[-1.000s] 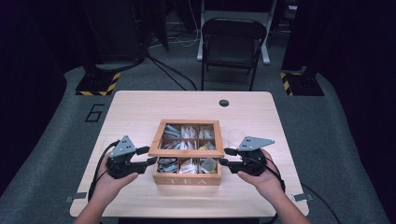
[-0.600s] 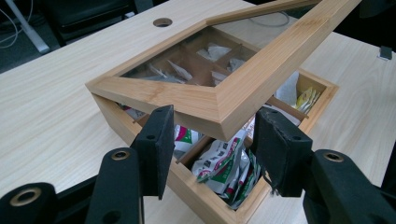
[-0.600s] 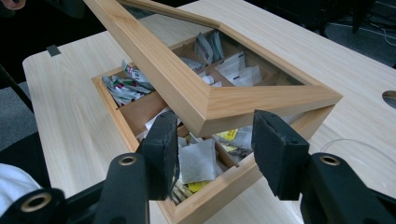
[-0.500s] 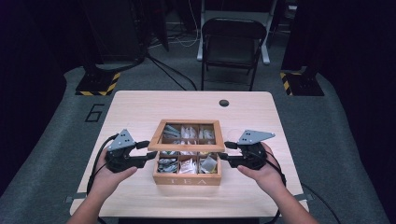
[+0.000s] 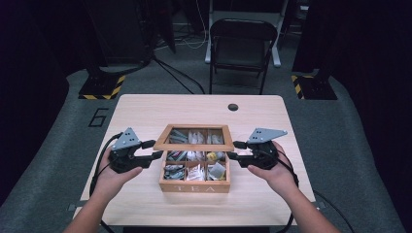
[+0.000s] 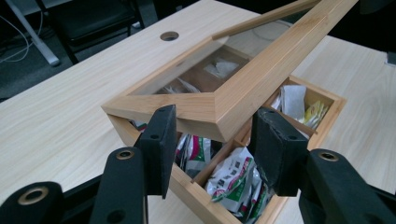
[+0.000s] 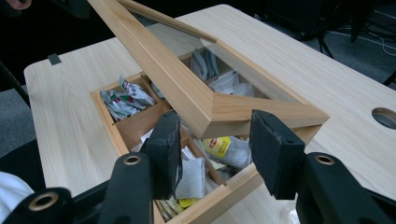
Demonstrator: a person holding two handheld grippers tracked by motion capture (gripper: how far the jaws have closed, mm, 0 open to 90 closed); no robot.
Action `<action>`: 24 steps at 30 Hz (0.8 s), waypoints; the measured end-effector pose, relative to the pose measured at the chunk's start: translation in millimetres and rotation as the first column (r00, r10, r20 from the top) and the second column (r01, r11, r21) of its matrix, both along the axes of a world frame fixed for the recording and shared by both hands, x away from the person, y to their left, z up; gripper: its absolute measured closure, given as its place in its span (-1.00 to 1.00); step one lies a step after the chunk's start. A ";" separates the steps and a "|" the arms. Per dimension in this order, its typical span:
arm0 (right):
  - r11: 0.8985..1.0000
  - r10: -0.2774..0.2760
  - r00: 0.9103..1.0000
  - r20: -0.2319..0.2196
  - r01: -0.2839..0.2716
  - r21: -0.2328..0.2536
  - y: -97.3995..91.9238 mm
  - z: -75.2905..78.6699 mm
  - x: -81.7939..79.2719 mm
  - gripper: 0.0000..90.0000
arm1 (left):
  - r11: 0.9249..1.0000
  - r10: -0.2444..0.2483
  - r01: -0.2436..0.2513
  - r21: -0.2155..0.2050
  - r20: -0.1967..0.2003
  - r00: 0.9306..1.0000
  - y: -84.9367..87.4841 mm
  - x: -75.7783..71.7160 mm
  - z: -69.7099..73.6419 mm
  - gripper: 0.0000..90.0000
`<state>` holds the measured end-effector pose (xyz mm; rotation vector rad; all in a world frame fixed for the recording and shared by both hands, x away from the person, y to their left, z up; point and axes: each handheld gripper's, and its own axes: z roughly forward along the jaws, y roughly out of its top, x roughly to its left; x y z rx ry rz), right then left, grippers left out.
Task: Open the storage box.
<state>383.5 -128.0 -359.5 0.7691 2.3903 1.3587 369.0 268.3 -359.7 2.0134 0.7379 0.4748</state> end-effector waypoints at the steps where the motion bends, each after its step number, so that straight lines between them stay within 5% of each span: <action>1: 1.000 0.001 1.000 0.002 -0.001 0.001 0.0 1.4 1.5 0.19 | 1.000 0.002 -0.002 -0.001 0.002 1.000 0.2 1.1 1.2 0.17; 14: 1.000 -0.001 1.000 0.005 0.001 0.024 -1.0 15.5 16.8 0.23 | 1.000 -0.001 0.001 -0.025 0.009 1.000 2.2 15.1 15.1 0.22; 24: 0.999 -0.010 1.000 -0.005 0.010 0.044 -2.3 21.4 24.4 0.26 | 0.999 0.038 -0.038 -0.037 0.001 0.999 4.0 33.7 4.1 0.19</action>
